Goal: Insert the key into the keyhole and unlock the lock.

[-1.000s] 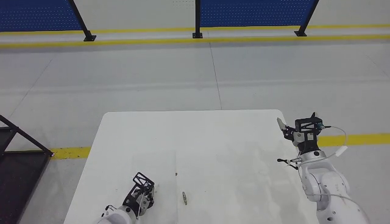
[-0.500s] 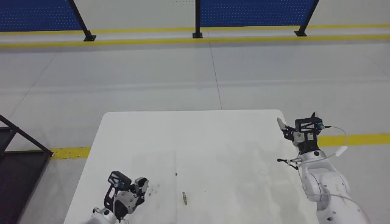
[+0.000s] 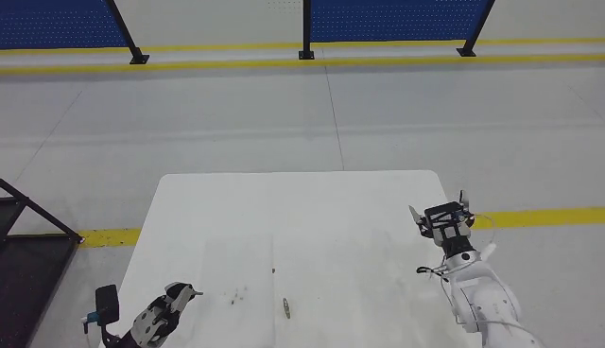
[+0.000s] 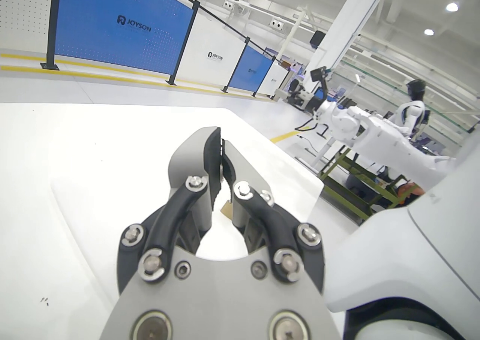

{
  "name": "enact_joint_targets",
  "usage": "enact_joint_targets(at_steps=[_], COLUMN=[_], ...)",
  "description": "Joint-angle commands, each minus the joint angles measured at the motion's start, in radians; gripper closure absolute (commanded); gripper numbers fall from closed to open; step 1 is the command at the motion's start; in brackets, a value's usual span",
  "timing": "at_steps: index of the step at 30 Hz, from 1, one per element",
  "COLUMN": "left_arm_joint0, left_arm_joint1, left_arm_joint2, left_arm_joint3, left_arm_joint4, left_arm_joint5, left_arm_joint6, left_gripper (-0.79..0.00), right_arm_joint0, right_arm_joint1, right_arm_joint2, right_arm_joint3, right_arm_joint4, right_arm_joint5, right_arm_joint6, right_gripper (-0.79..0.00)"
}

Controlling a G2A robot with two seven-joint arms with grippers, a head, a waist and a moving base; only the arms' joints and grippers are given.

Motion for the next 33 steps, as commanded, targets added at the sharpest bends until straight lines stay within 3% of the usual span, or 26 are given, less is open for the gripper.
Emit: enact_joint_targets(at_steps=[1, 5, 10, 15, 22, 29, 32, 33], left_arm_joint0=[0.0, 0.0, 0.0, 0.0, 0.0, 0.0, 0.0, 0.0], left_arm_joint1=[0.0, 0.0, 0.0, 0.0, 0.0, 0.0, 0.0, 0.0], left_arm_joint2=[-0.001, -0.001, -0.001, -0.001, -0.001, -0.001, -0.001, -0.001], left_arm_joint3=[0.0, 0.0, 0.0, 0.0, 0.0, 0.0, 0.0, 0.0], left_arm_joint4=[-0.001, -0.001, -0.001, -0.001, -0.001, -0.001, -0.001, -0.001], left_arm_joint5=[0.0, 0.0, 0.0, 0.0, 0.0, 0.0, 0.0, 0.0], left_arm_joint6=[-0.001, -0.001, -0.001, -0.001, -0.001, -0.001, -0.001, -0.001], left_gripper=[0.0, 0.0, 0.0, 0.0, 0.0, 0.0, 0.0, 0.0], right_arm_joint0=[-0.05, -0.153, -0.191, -0.123, -0.013, 0.027, 0.045, 0.052], right_arm_joint1=[-0.001, 0.0, -0.005, -0.021, -0.053, -0.07, -0.075, -0.077], right_arm_joint2=[-0.049, -0.163, -0.297, -0.406, -0.535, -0.596, -0.615, -0.621], right_arm_joint3=[-0.027, -0.084, -0.094, -0.035, 0.068, 0.107, 0.121, 0.126], right_arm_joint4=[-0.069, -0.189, -0.26, -0.209, -0.118, -0.024, -0.002, 0.001], right_arm_joint5=[-0.015, -0.082, -0.132, -0.223, -0.222, -0.23, -0.232, -0.233], right_arm_joint6=[-0.012, -0.041, -0.032, 0.077, 0.14, 0.157, 0.179, 0.183], right_gripper=[-0.785, -0.785, -0.785, -0.785, -0.785, -0.785, -0.723, -0.643])
